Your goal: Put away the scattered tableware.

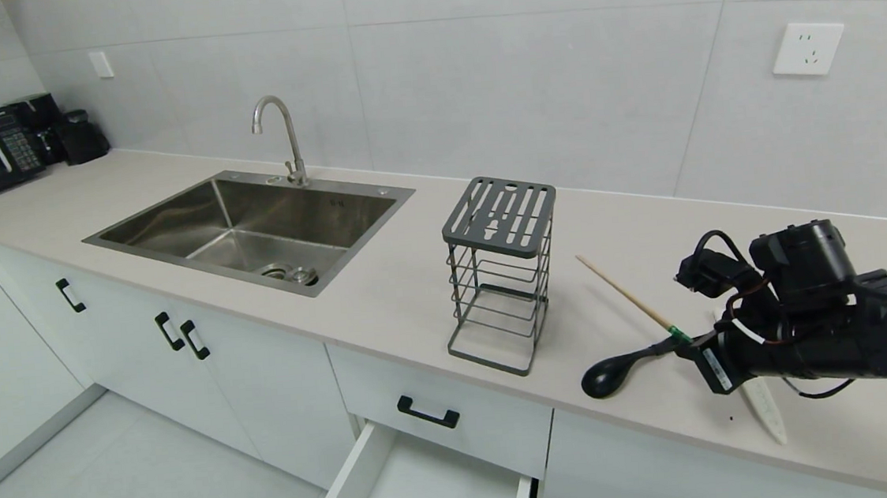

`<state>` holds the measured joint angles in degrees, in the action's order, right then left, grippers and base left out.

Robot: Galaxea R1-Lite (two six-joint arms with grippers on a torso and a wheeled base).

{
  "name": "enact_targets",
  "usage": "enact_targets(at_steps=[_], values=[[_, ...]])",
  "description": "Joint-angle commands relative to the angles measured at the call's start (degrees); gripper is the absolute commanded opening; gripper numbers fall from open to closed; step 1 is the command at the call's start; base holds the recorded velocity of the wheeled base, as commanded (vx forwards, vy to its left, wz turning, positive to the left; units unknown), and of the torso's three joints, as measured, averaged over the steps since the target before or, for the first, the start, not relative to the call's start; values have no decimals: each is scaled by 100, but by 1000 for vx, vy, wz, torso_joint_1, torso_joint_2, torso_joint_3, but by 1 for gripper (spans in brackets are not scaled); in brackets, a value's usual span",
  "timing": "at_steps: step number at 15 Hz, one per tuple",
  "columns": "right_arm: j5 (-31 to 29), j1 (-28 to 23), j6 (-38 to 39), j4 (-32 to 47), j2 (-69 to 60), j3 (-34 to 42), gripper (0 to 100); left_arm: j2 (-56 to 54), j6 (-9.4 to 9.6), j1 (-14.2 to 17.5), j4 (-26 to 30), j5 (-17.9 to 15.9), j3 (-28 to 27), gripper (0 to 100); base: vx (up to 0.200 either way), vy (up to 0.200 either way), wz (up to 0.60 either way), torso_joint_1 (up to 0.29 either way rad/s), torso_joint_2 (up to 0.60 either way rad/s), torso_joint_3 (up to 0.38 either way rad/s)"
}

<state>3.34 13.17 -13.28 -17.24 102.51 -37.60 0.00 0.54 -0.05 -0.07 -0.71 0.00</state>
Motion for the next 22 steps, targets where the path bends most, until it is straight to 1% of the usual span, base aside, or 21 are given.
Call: enact_targets(at_steps=[1,4,7,9,11,12,14,17,18,19,21,22], values=[[123,2,-114,-8,-451,-20,0,0,-1,5,-1,0,0,100,0,0,0,0,0,0],[158,2,-114,-78,-785,-29,0,0,-1,5,-1,0,0,100,0,0,0,0,0,0],[114,2,-105,-122,-829,-195,0,0,-1,-4,-1,0,0,100,0,0,0,0,0,0],[193,19,-114,-201,-838,-503,0,0,-1,5,-1,0,0,100,0,0,0,0,0,0],[562,107,-87,-263,-891,-1092,0,0,-1,-4,-1,0,0,100,0,0,0,0,0,0],[624,116,-79,-280,-952,-1083,0,0,-1,5,-1,0,0,100,0,0,0,0,0,0],[773,142,-96,-342,-1216,-793,0,0,-1,5,-1,0,0,100,0,0,0,0,0,0],[888,582,-87,-368,-1506,-793,0,0,-1,5,-1,0,0,100,0,0,0,0,0,0],[949,819,-87,-368,-1585,-749,0,0,-1,5,-1,0,0,100,0,0,0,0,0,0],[967,1004,-96,-368,-1603,-688,0,0,-1,-4,-1,0,0,100,0,0,0,0,0,0],[1002,1215,-96,-377,-1629,-556,0,0,-1,-4,-1,0,0,100,0,0,0,0,0,0],[1081,1487,-96,-421,-1647,-389,0,0,-1,-4,-1,0,0,100,0,0,0,0,0,0]])
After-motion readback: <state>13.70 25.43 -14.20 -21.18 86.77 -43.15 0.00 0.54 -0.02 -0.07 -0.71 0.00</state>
